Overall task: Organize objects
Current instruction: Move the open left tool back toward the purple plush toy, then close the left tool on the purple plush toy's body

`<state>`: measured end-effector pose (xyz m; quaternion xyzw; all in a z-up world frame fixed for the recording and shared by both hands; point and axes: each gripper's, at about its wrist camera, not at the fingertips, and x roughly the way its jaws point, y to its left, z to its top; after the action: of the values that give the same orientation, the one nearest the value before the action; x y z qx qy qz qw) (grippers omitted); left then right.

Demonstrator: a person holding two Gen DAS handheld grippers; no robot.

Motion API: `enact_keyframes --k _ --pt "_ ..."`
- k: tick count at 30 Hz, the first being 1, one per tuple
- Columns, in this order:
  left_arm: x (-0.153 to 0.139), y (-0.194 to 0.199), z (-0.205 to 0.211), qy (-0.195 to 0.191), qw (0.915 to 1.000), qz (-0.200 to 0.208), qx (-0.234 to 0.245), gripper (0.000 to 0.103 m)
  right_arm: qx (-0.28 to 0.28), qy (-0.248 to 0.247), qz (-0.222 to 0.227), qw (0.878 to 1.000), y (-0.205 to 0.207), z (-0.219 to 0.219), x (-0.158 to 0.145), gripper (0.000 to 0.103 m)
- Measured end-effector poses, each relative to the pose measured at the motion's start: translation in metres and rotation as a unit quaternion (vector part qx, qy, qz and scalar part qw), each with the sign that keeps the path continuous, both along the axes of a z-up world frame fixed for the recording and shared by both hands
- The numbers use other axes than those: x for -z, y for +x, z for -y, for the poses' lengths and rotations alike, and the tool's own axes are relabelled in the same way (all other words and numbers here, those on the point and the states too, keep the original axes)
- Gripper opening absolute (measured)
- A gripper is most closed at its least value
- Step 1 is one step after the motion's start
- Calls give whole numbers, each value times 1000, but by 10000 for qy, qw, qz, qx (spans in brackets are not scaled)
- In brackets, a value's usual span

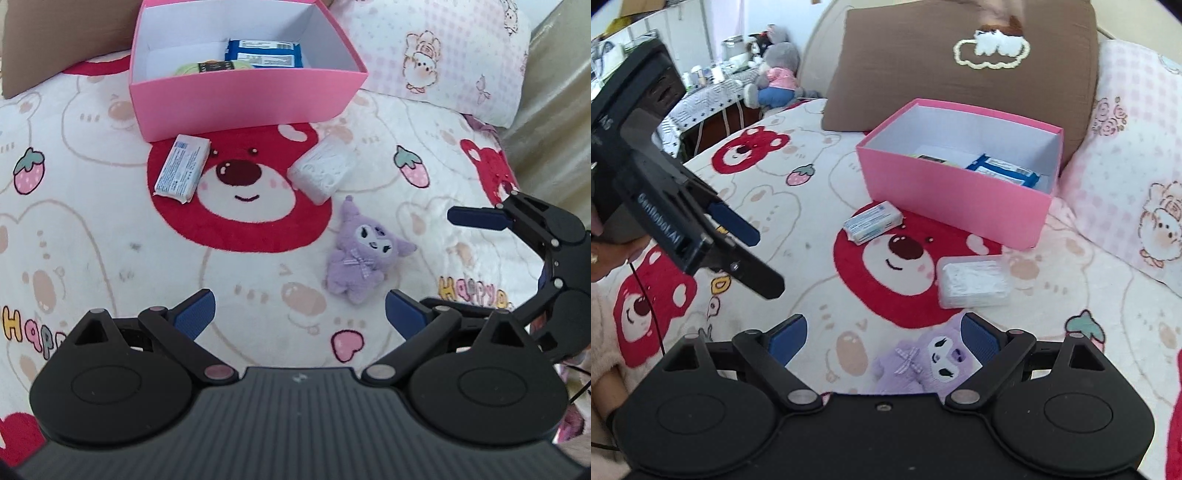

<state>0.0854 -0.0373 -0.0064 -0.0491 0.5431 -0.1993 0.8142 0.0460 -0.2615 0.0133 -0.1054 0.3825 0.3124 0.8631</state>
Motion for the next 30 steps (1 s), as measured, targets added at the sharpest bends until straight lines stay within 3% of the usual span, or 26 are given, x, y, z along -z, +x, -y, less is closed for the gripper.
enact_keyframes --k 8,11,20,26,30 --pt "19 -19 15 180 9993 339 0 98 -126 -956 202 9951 1 -3 51 92" --pt "25 -27 18 217 9989 412 0 98 -168 -890 142 9958 -2 0 59 92" --pt "56 -35 28 -379 9986 270 -262 95 -674 -1126 555 9898 -15 -1 81 92" --pt "58 -35 41 -425 9948 593 -707 94 -527 -1156 766 9889 -12 4 82 92" --pt "69 -31 50 -624 9947 345 -743 94 -613 -1105 809 9887 -8 8 85 92"
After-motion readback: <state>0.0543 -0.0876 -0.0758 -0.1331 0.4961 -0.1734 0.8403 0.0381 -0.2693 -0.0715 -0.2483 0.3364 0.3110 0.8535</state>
